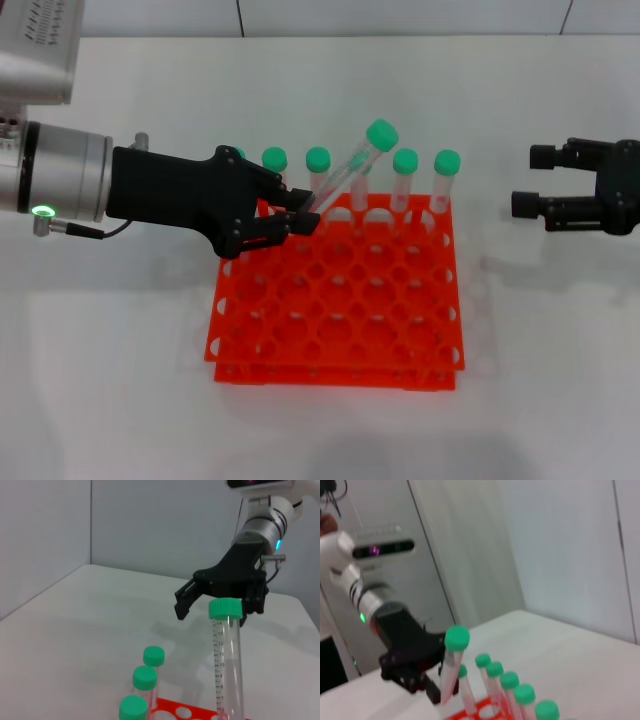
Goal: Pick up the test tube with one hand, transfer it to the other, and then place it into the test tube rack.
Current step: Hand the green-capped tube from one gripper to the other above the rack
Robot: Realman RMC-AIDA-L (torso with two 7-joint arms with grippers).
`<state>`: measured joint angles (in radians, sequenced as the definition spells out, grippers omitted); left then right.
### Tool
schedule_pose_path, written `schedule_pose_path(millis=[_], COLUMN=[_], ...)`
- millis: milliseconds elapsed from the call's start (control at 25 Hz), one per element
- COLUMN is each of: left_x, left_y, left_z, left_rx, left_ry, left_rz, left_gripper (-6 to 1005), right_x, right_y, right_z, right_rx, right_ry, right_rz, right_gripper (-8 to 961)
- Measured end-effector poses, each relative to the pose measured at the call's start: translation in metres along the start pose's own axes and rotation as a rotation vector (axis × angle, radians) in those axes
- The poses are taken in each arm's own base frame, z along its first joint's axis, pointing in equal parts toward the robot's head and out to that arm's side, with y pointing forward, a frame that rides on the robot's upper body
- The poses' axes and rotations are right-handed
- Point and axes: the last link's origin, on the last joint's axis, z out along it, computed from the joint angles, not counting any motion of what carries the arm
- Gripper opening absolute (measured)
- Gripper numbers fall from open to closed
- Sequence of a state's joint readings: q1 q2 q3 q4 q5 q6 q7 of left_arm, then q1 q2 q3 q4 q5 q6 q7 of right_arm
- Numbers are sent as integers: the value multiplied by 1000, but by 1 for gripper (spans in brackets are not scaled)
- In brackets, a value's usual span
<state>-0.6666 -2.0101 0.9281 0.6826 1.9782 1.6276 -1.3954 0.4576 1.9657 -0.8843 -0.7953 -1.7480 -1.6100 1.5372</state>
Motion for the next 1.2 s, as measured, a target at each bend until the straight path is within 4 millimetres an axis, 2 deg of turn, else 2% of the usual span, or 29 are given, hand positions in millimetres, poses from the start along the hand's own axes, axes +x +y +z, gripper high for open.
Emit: schedule_pose_path(millis=[280,560,1000,1200], left_x=[3,5,8,9], left_y=[-2,-3,-2,-3], left_z=[2,3,15,19], left_rx=[3,4,-14,-14], left_ry=[1,-1,-20,-22], left_rz=[7,14,32,37], left_gripper=[198,198,197,198], right_x=[2,18,32,33], right_y=[10,19,35,43], right_z=[17,32,66,72], right_rx=[-57,-43,-29,-15], right_ry=[-129,-323,-438,-510], right_rz=[25,21,-14,-19], right_gripper=[833,832,832,829])
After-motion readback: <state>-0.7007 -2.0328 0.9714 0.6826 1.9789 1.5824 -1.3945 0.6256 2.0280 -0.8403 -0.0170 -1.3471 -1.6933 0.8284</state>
